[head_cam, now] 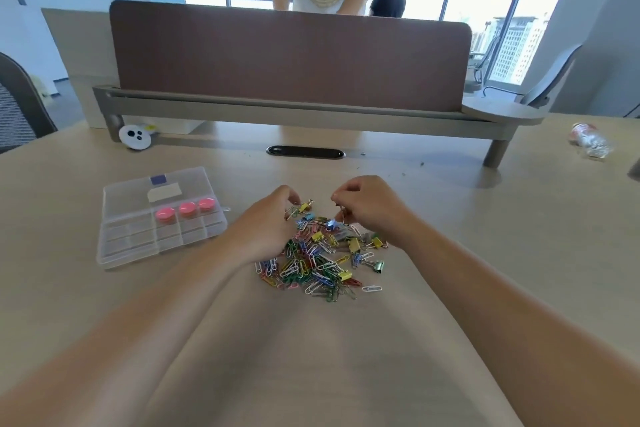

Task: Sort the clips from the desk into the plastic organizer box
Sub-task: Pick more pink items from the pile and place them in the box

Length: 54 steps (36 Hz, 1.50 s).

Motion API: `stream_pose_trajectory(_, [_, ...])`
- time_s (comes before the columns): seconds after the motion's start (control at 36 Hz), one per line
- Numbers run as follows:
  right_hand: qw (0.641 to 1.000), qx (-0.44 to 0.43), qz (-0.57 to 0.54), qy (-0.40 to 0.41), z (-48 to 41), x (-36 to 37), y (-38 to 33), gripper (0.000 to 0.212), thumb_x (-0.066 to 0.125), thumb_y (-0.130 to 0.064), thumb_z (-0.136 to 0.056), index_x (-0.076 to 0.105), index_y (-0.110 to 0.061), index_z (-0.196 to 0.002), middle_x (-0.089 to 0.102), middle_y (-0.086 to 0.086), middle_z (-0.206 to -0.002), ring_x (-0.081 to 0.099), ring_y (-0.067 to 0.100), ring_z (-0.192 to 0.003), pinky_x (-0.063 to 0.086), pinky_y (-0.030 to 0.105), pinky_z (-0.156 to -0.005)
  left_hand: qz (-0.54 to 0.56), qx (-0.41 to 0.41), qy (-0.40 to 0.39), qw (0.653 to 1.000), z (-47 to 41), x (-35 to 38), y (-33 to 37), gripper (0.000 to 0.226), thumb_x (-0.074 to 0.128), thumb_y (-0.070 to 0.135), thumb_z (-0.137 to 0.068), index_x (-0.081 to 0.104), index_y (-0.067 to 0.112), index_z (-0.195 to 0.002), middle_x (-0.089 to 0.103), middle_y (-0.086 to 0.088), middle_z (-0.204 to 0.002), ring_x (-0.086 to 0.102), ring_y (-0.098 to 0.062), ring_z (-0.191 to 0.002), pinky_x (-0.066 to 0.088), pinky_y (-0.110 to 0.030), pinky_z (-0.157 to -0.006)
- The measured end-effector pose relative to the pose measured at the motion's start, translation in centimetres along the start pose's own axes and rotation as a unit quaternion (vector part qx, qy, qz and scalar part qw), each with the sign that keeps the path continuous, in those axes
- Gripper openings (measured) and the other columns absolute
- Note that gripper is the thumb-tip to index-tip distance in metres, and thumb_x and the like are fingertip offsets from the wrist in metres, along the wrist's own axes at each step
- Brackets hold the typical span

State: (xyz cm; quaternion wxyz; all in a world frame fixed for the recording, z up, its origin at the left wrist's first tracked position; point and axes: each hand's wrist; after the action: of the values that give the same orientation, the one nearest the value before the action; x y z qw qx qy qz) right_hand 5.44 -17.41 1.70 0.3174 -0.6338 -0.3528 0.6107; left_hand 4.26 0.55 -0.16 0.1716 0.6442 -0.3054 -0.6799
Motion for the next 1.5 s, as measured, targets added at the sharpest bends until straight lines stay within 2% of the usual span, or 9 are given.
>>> stream_pose_trajectory(0.11, [0.999,0.0,0.034,0.011,0.2,-1.0,0.7,0.025,0.053,-0.011,-0.094,0.062,0.01,-0.104,0.07,0.021,-0.085,0.061,-0.001,-0.045,0.051,0.03,-0.059,-0.012,0.01,0.006,1.0,-0.2,0.5,0.9,0.032,0.049,0.011,-0.094,0.042,0.026,-0.122,0.053,-0.003,-0.099,0.055,-0.018,-0.055,0.041,-0.025,-0.039])
stream_pose_trajectory(0.31, [0.994,-0.003,0.108,0.001,0.5,-2.4,1.7,0.02,0.049,-0.01,-0.096,0.066,0.0,-0.099,0.066,0.011,-0.078,0.058,0.005,-0.053,0.044,0.02,-0.048,-0.026,0.024,0.0,0.999,-0.6,1.5,2.2,0.028,0.049,0.013,-0.095,0.043,0.027,-0.118,0.055,-0.006,-0.112,0.057,-0.014,-0.06,0.039,-0.025,-0.047])
stream_pose_trajectory(0.44, [0.993,0.006,0.116,-0.03,0.5,-3.0,2.8,0.016,0.049,-0.011,-0.099,0.062,-0.002,-0.102,0.067,0.009,-0.074,0.061,0.004,-0.05,0.05,0.024,-0.057,-0.032,0.049,-0.007,0.998,-1.0,2.3,3.0,0.022,0.046,0.013,-0.096,0.047,0.022,-0.117,0.058,0.002,-0.093,0.053,-0.011,-0.061,0.036,-0.022,-0.049])
stream_pose_trajectory(0.56, [0.991,0.007,0.125,-0.035,0.4,-3.2,3.5,0.017,0.045,-0.004,-0.099,0.062,-0.005,-0.099,0.062,0.004,-0.073,0.058,0.002,-0.049,0.044,0.018,-0.049,-0.045,0.05,-0.003,0.998,-1.5,2.8,3.2,0.019,0.043,0.012,-0.099,0.047,0.022,-0.115,0.06,-0.002,-0.093,0.053,-0.012,-0.061,0.041,-0.025,-0.052])
stream_pose_trajectory(0.67, [0.986,-0.003,0.165,-0.036,-0.3,-2.7,3.7,0.032,0.039,0.007,-0.093,0.068,-0.005,-0.096,0.063,0.008,-0.093,0.052,0.01,-0.062,0.042,0.021,-0.05,-0.056,0.036,0.0,0.998,-2.3,2.9,3.1,0.021,0.041,0.011,-0.098,0.047,0.021,-0.116,0.058,-0.001,-0.096,0.057,-0.014,-0.07,0.042,-0.027,-0.054])
stream_pose_trajectory(0.75, [0.981,-0.013,0.191,-0.033,-1.0,-2.0,3.4,0.024,0.046,-0.004,-0.093,0.07,-0.005,-0.097,0.065,0.007,-0.093,0.05,0.011,-0.061,0.037,0.02,-0.05,-0.058,0.026,0.007,0.998,-2.8,2.6,2.8,0.019,0.043,0.012,-0.097,0.048,0.022,-0.112,0.058,0.0,-0.097,0.063,-0.019,-0.072,0.052,-0.035,-0.059])
stream_pose_trajectory(0.83, [0.973,-0.04,0.224,-0.036,-1.7,-0.9,3.3,0.019,0.057,-0.016,-0.092,0.067,-0.009,-0.105,0.064,0.004,-0.099,0.057,0.017,-0.085,0.044,0.023,-0.067,-0.068,0.025,0.02,0.997,-3.2,2.3,2.5,0.02,0.046,0.014,-0.096,0.05,0.022,-0.114,0.055,0.003,-0.099,0.063,-0.015,-0.071,0.051,-0.031,-0.056])
stream_pose_trajectory(0.97, [0.937,-0.064,0.338,-0.06,-2.6,0.5,2.6,0.045,0.063,-0.04,-0.09,0.061,-0.011,-0.124,0.061,0.006,-0.119,0.058,0.023,-0.104,0.049,0.033,-0.087,-0.081,0.025,0.037,0.996,-3.7,1.7,1.2,0.02,0.048,0.013,-0.096,0.052,0.024,-0.112,0.056,0.001,-0.103,0.059,-0.012,-0.068,0.039,-0.024,-0.05])
stream_pose_trajectory(1.5, [0.941,-0.044,0.331,-0.044,-1.8,1.6,1.0,0.027,0.068,-0.026,-0.088,0.068,0.0,-0.094,0.069,0.018,-0.097,0.062,0.025,-0.08,0.052,0.037,-0.073,-0.048,0.018,0.04,0.998,-1.5,-1.5,-0.4,0.021,0.046,0.009,-0.097,0.05,0.018,-0.116,0.055,-0.002,-0.1,0.053,-0.007,-0.074,0.039,-0.024,-0.054])
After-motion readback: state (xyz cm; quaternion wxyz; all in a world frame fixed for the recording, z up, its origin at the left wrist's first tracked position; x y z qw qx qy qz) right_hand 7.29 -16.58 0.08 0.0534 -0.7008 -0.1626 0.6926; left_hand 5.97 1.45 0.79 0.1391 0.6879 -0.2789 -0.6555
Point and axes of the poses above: each hand's wrist, its own z-axis away from the middle knuckle, its own x-axis out of the palm, y = z × x
